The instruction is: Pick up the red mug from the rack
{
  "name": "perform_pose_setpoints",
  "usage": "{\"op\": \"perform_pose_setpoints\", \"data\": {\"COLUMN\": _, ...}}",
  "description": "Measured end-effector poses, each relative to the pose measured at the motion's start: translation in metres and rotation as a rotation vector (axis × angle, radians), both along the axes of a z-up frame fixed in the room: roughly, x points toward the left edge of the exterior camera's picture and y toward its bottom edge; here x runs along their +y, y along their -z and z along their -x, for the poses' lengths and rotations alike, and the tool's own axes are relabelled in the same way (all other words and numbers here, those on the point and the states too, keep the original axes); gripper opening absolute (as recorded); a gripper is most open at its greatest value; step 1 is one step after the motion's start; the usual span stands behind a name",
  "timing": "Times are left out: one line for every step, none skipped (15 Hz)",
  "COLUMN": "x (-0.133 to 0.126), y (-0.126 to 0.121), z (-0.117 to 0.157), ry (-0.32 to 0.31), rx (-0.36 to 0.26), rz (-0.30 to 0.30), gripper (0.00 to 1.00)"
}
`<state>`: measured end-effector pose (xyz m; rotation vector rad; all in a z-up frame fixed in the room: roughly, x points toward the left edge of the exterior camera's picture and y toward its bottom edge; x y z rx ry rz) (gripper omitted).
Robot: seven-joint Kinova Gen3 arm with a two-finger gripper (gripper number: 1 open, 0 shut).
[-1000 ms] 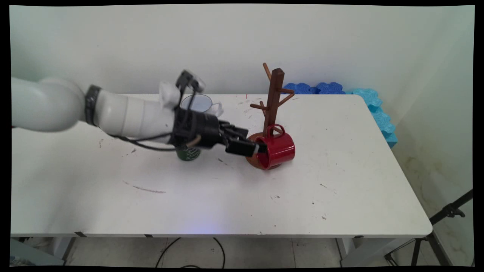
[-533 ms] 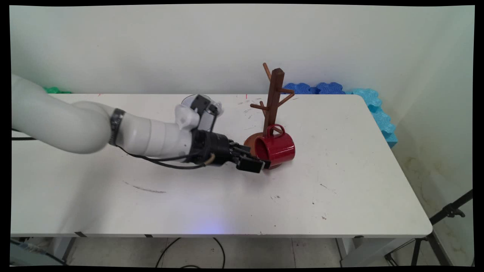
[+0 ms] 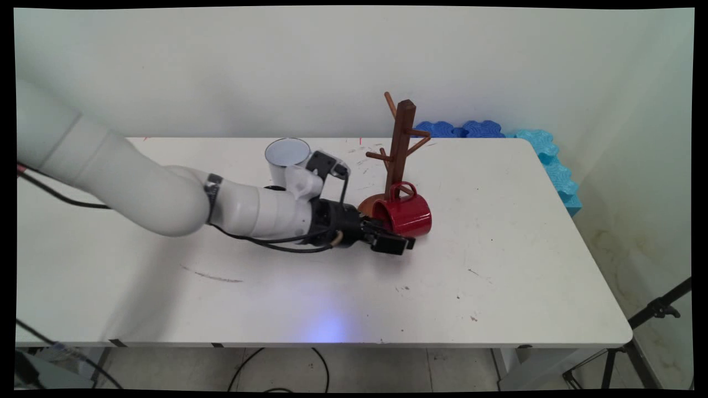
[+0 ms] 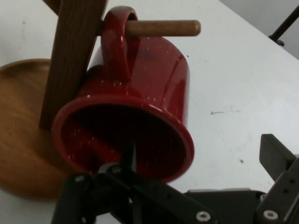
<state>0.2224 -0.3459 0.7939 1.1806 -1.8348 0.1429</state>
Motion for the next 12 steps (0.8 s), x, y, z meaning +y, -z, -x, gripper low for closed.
{"op": "perform_pose_setpoints", "data": {"x": -0.002, "y": 0.003, "z": 0.002, "ry": -0.002, "rx": 0.003, "rz": 0.002, "gripper": 1.00}}
{"op": "perform_pose_setpoints", "data": {"x": -0.006, "y": 0.006, "z": 0.005, "ry": -0.004, "rx": 0.006, "rz": 0.004, "gripper": 1.00}}
{"op": "perform_pose_setpoints", "data": {"x": -0.008, "y": 0.009, "z": 0.008, "ry": -0.005, "rx": 0.008, "rz": 0.006, "gripper": 1.00}}
{"op": "perform_pose_setpoints", "data": {"x": -0.011, "y": 0.012, "z": 0.010, "ry": -0.006, "rx": 0.010, "rz": 0.007, "gripper": 1.00}}
{"op": "perform_pose_setpoints", "data": {"x": -0.012, "y": 0.015, "z": 0.012, "ry": -0.007, "rx": 0.011, "rz": 0.008, "gripper": 1.00}}
{"op": "perform_pose_setpoints", "data": {"x": -0.014, "y": 0.017, "z": 0.013, "ry": -0.007, "rx": 0.012, "rz": 0.009, "gripper": 1.00}}
{"op": "perform_pose_setpoints", "data": {"x": -0.016, "y": 0.019, "z": 0.015, "ry": -0.007, "rx": 0.014, "rz": 0.011, "gripper": 1.00}}
{"op": "perform_pose_setpoints", "data": {"x": -0.018, "y": 0.021, "z": 0.017, "ry": -0.007, "rx": 0.014, "rz": 0.013, "gripper": 1.00}}
{"op": "perform_pose_setpoints", "data": {"x": -0.020, "y": 0.023, "z": 0.018, "ry": -0.007, "rx": 0.015, "rz": 0.015, "gripper": 1.00}}
{"op": "perform_pose_setpoints", "data": {"x": -0.022, "y": 0.026, "z": 0.020, "ry": -0.007, "rx": 0.016, "rz": 0.017, "gripper": 0.00}}
{"op": "perform_pose_setpoints", "data": {"x": -0.024, "y": 0.027, "z": 0.021, "ry": -0.008, "rx": 0.017, "rz": 0.020, "gripper": 0.00}}
{"op": "perform_pose_setpoints", "data": {"x": -0.026, "y": 0.029, "z": 0.022, "ry": -0.008, "rx": 0.017, "rz": 0.022, "gripper": 0.00}}
